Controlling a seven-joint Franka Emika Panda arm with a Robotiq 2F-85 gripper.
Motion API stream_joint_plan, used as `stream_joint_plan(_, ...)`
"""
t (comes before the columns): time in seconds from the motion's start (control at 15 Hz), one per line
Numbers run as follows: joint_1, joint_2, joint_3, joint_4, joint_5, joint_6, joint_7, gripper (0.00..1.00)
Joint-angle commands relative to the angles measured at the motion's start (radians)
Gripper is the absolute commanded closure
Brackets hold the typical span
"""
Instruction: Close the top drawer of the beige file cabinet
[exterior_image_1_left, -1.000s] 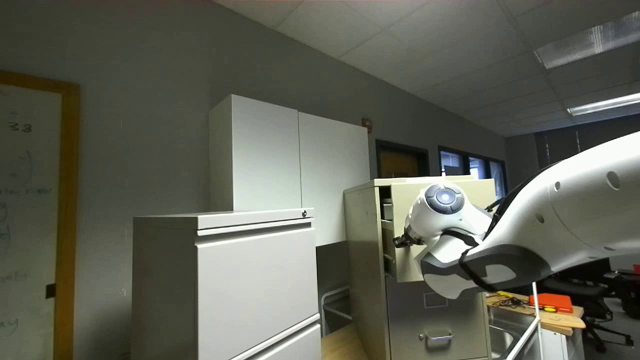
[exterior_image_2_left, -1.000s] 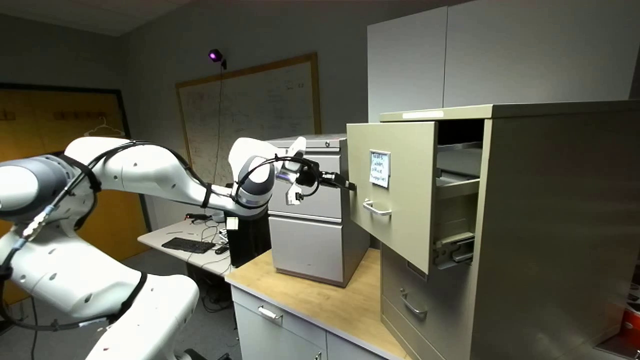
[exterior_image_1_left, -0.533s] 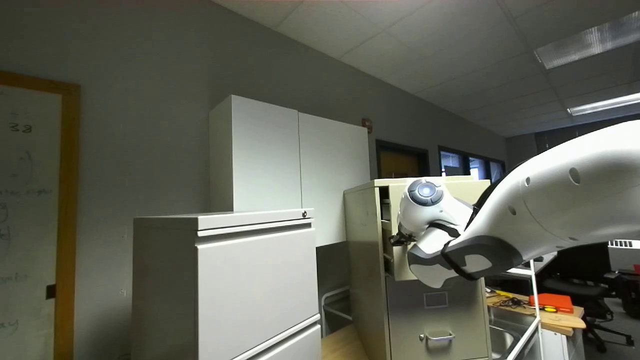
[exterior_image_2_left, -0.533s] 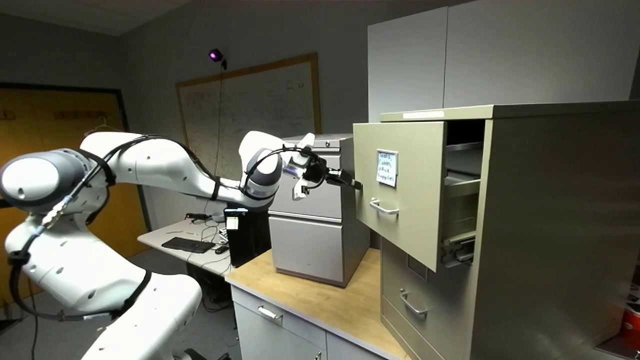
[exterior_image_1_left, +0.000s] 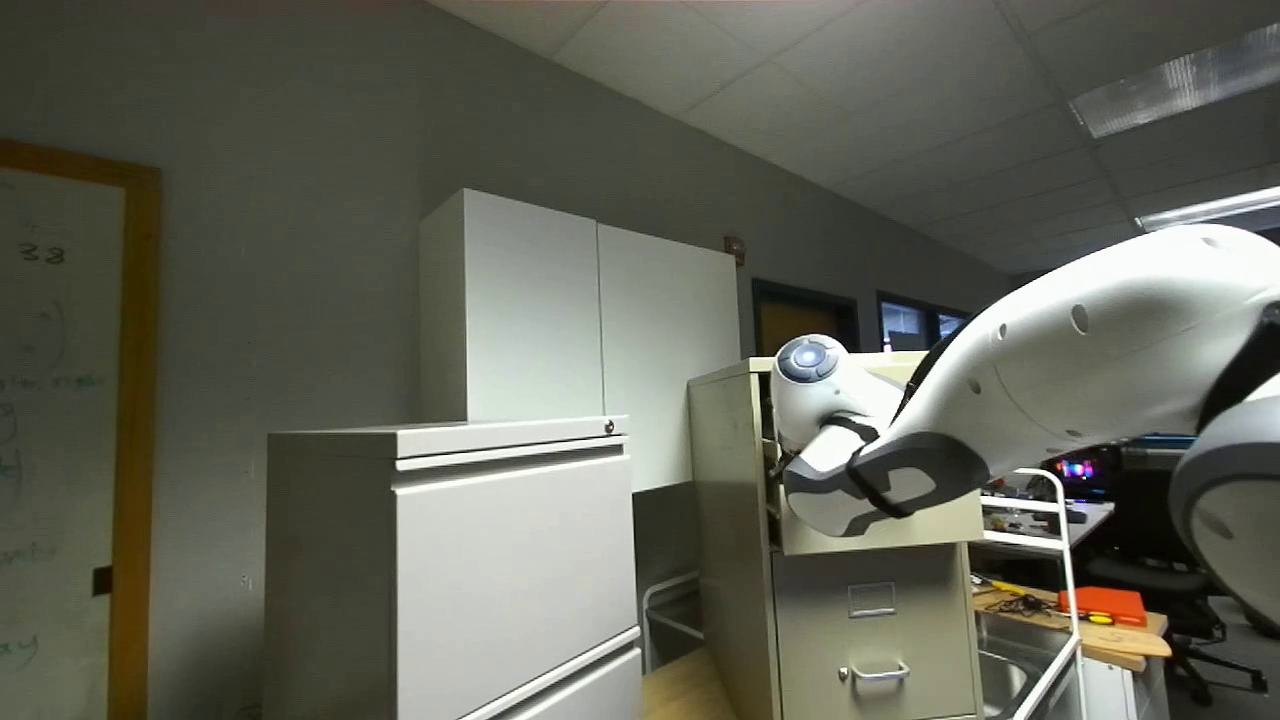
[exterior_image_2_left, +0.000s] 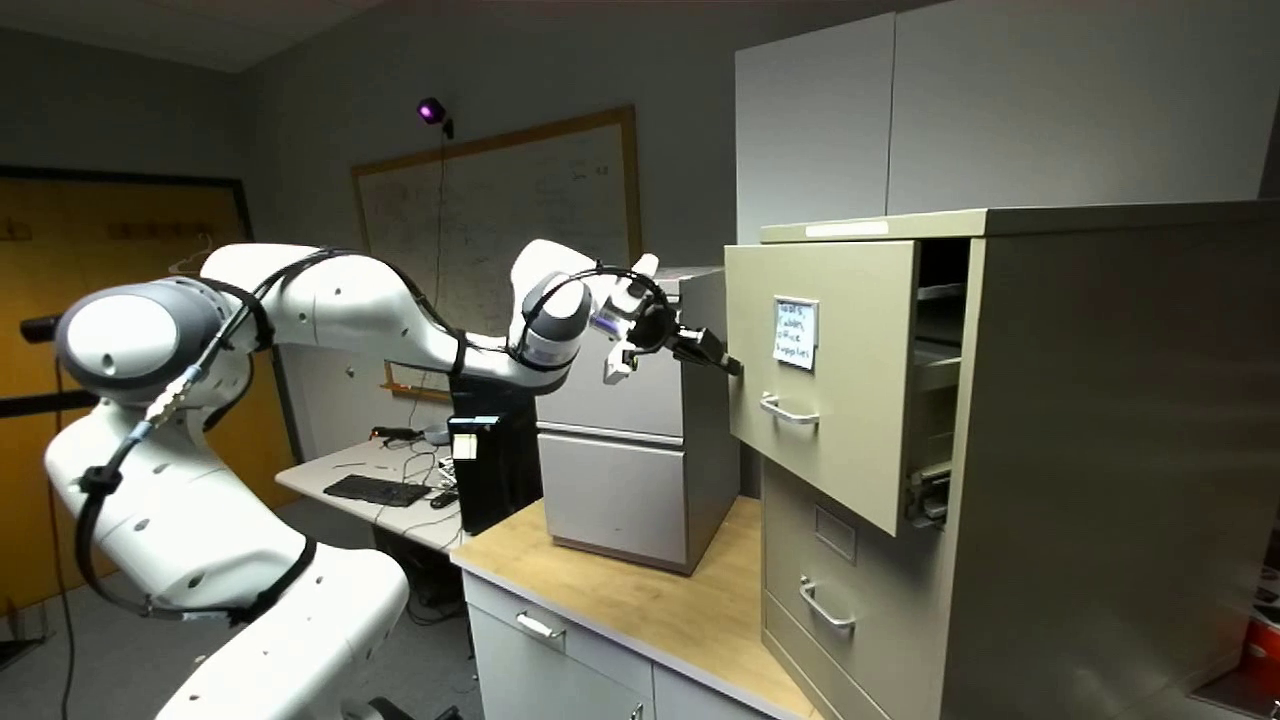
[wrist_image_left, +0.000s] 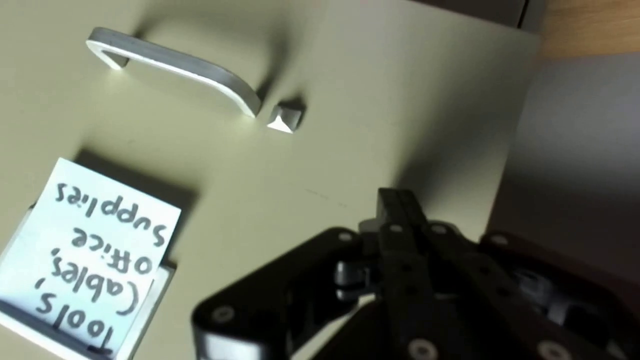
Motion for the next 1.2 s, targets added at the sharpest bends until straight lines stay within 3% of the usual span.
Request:
stream_joint_plan(0.0,-0.079,0.21,0.067,0.187,-0.089,-0.058,0.032,1.0)
stream_joint_plan(0.27,-0.075,0.329,0.086,0.302,-0.172,-0.174,0.079,1.0)
stream_joint_plan(0.6,0.031,0.482,0.028,0.421,-0.298,-0.29,0.139,1.0)
stream_joint_plan(0.8,0.178,0.573,-0.088,0.49,-0.356,-0.346,0.158,1.0)
stream_joint_plan(1.13,0.526,0.62,-0.417,0.556,-0.293,-0.417,0.116,1.0)
